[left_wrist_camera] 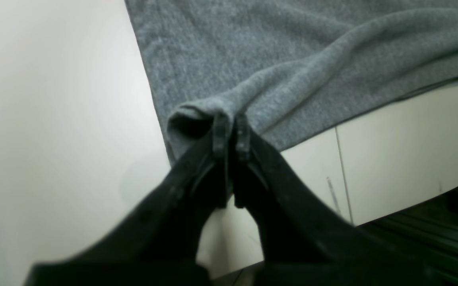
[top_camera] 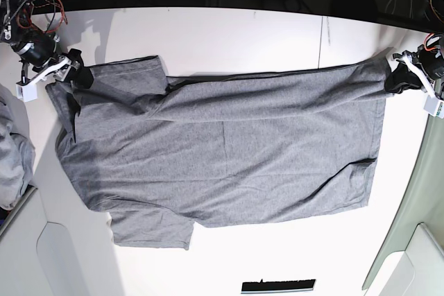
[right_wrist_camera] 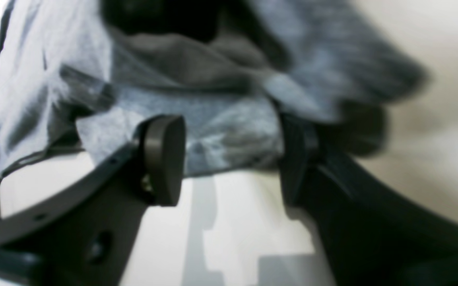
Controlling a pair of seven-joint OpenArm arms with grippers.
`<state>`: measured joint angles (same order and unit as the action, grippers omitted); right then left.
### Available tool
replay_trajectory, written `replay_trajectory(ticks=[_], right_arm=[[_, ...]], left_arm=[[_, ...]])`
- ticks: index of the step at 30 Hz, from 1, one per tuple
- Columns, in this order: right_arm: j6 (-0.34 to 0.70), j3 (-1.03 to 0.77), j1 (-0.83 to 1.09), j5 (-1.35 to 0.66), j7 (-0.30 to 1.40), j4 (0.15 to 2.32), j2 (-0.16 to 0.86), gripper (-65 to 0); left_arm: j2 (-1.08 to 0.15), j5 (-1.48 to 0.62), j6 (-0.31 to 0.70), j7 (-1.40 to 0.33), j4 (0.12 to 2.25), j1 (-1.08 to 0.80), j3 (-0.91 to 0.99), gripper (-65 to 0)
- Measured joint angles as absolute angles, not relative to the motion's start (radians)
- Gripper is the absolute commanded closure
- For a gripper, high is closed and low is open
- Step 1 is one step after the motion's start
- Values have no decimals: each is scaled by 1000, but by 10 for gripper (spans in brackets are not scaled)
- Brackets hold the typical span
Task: Layout the t-shirt on the table in an organized manner, then fold the t-shirt properly
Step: 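Pull the held shirt edge apart with both grippers to straighten it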
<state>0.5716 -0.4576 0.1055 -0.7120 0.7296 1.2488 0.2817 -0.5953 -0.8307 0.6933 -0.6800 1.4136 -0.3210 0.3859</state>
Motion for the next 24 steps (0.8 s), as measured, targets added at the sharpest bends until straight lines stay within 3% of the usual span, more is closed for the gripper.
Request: replay_trajectory(ticks=[4,5,9,14,24], right_arm=[[563,-456,97,-675,731,1245,252,-17],[561,-456,97,-676,734,1244,251,0],[561,-456,97,-697,783,1246,253,0],[582,-484,133,-794,966,1318,252,0],[583,-601,382,-878,997,1647,299,0]], left_arm=[[-595,-831,693,-680,1414,-321,386,0],[-595,-831,693,-680,1414,-321,386,0],[-596,-831,693,-680,1414,-321,386,0],[-627,-954,693,-774,1414,-321,387,0],[-649,-1176,693,-1001,1519,-331,507,0]])
